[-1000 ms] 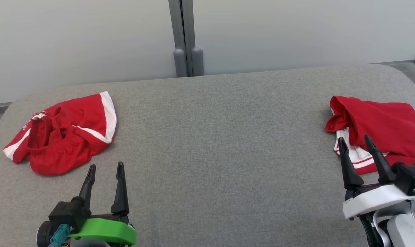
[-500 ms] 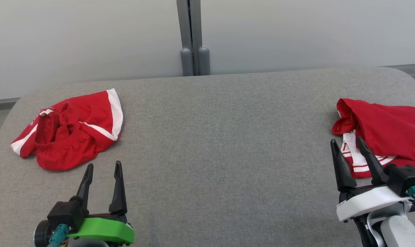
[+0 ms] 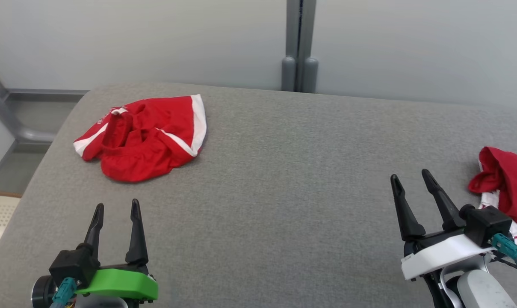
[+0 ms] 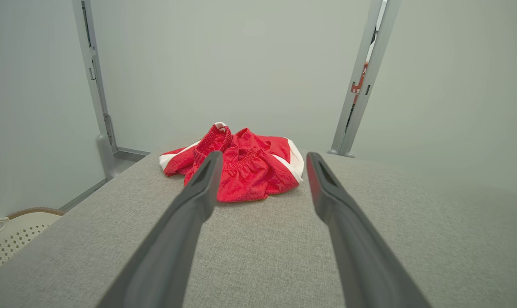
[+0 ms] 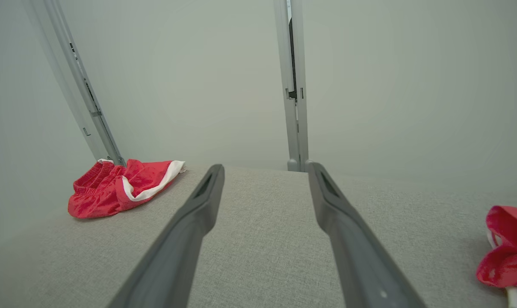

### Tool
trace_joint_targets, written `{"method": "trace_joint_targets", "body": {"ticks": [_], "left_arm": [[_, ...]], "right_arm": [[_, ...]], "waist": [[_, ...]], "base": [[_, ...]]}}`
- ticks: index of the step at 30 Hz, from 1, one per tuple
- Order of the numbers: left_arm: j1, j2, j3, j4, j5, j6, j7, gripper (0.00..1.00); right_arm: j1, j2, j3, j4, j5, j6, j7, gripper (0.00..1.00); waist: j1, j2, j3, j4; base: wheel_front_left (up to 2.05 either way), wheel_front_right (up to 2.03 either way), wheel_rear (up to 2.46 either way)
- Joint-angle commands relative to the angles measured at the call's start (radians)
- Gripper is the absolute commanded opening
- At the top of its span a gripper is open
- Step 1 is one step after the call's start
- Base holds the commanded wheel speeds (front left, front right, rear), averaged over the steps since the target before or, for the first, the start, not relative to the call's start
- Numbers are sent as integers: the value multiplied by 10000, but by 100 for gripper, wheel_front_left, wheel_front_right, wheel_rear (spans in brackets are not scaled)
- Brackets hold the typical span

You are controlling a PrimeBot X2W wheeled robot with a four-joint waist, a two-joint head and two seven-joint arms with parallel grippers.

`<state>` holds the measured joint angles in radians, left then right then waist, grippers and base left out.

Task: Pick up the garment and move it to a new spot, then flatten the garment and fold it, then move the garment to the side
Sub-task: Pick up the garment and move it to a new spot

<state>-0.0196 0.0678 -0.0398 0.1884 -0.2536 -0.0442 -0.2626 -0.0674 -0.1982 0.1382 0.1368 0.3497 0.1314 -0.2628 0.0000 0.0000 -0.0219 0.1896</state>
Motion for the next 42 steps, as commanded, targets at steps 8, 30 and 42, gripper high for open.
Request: {"method": "trace_joint_targets", "body": {"ticks": [8, 30, 42], "left_arm": [[-39, -31, 103, 73, -90, 30, -29, 100], [-4644, 832, 306, 663, -1646, -20, 5285, 100], [-7738, 2290, 850, 4705, -2636, -188, 8274, 100]], "right_arm": [[-128, 82, 322, -70, -23, -15, -23, 100], [-1081, -199, 767, -670, -289, -15, -23, 100], [-1922, 109, 1177, -594, -323, -15, -23, 100]], "waist": [[0, 0, 124, 1621], [0, 0, 2065, -255], [0, 0, 3332, -2334]], "base": [[0, 0, 0], [0, 0, 0], [0, 0, 0]]}}
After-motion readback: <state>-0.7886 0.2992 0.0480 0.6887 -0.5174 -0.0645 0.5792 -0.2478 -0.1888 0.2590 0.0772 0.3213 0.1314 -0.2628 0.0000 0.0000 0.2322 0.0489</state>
